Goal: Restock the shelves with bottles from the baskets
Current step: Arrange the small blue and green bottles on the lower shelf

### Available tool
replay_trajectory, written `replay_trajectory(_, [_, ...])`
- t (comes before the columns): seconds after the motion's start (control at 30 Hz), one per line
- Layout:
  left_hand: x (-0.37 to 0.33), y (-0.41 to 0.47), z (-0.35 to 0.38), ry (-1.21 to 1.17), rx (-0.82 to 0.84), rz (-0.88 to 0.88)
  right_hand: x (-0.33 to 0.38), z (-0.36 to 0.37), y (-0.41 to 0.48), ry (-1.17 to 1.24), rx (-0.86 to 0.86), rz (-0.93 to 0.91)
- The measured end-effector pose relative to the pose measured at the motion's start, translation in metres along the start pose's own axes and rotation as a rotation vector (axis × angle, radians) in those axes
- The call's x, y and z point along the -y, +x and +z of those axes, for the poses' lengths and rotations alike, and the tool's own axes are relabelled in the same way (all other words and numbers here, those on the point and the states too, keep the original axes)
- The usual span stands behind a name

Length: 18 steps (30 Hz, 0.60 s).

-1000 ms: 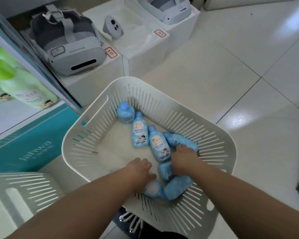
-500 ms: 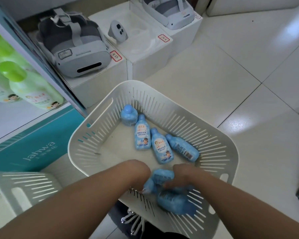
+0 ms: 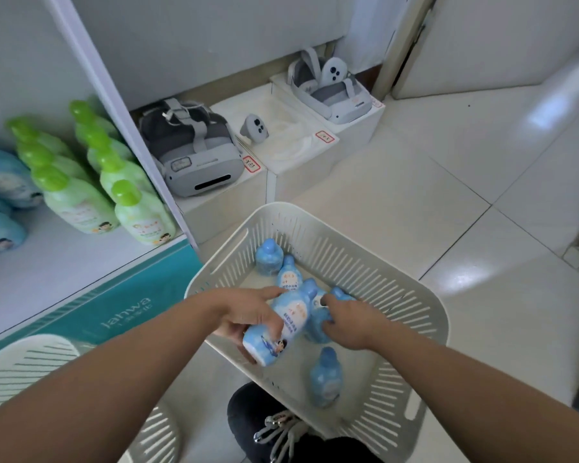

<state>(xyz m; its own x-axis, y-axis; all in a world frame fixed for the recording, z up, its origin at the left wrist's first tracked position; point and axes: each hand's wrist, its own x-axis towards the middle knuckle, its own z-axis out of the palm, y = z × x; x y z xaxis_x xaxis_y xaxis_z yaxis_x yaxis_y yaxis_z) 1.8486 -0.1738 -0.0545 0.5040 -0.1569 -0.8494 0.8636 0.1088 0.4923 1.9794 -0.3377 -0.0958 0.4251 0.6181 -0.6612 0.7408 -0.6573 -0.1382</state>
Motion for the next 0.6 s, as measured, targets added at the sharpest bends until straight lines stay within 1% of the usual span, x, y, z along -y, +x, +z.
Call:
replay_trajectory(0.1, [-0.003, -0.018, -0.002, -0.119, 0.033, 0.095, 0.011, -0.021, -0.010, 0.102, -0.146, -0.061])
replay_trajectory(0.13, [-0.005, -0.024, -0.001, -0.155, 0.060, 0.137, 0.015, -0.029, -0.013, 0.209, -0.188, -0.065])
replay_trajectory(0.17, [-0.006, -0.030, 0.002, -0.200, 0.077, 0.183, 0.018, -0.035, -0.015, 0.370, -0.218, -0.056])
replay_trajectory(0.23, [-0.009, -0.043, 0.009, -0.293, 0.034, 0.247, 0.025, -0.047, -0.020, 0.703, -0.233, -0.025])
replay_trajectory(0.27, [-0.011, -0.049, 0.012, -0.332, -0.006, 0.254, 0.028, -0.052, -0.023, 0.796, -0.227, -0.012])
replay_trajectory(0.33, [-0.013, -0.060, 0.014, -0.418, -0.074, 0.255, 0.035, -0.061, -0.028, 0.821, -0.213, -0.002])
replay_trajectory(0.43, [-0.012, -0.071, 0.010, -0.449, -0.204, 0.279, 0.049, -0.073, -0.036, 0.767, -0.240, -0.035])
replay_trajectory(0.5, [-0.010, -0.079, 0.007, -0.469, -0.301, 0.334, 0.058, -0.080, -0.042, 0.713, -0.295, -0.064])
replay_trajectory(0.6, [-0.005, -0.091, 0.001, -0.491, -0.423, 0.495, 0.071, -0.090, -0.051, 0.556, -0.442, -0.118])
